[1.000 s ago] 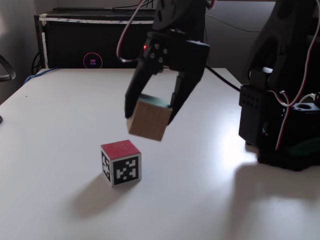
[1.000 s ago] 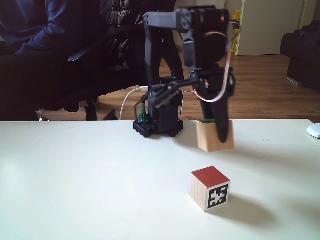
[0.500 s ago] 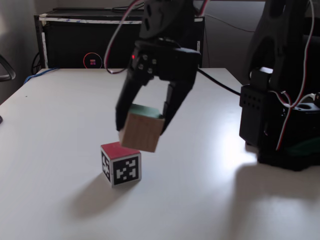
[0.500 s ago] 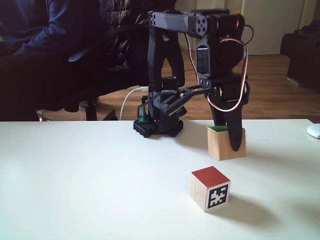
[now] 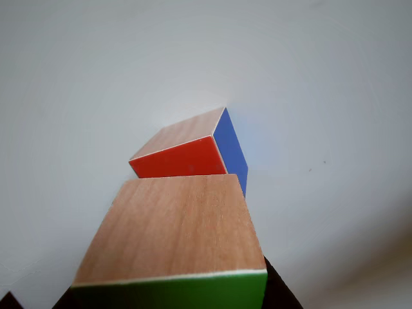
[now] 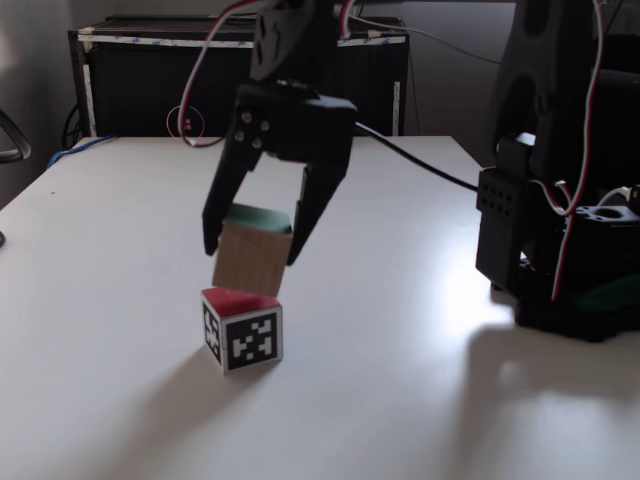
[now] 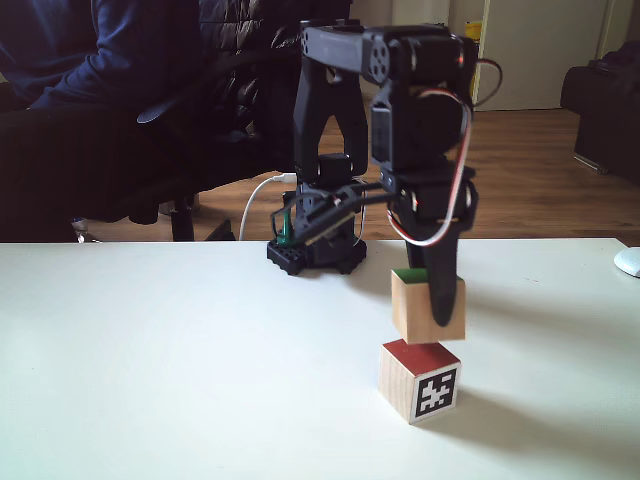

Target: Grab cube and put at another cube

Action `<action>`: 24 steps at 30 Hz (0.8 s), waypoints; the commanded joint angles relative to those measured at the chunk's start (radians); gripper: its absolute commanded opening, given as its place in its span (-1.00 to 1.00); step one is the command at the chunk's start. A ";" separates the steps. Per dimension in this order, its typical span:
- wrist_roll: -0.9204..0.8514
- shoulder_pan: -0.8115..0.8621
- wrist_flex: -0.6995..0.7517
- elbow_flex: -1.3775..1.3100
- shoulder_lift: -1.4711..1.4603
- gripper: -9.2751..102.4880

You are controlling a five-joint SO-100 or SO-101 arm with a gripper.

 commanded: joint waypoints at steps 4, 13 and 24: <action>0.000 -0.006 -0.002 -0.060 -0.015 -0.60; 0.006 -0.006 -0.003 -0.075 -0.040 -0.60; 0.011 0.012 -0.003 -0.121 -0.095 -0.53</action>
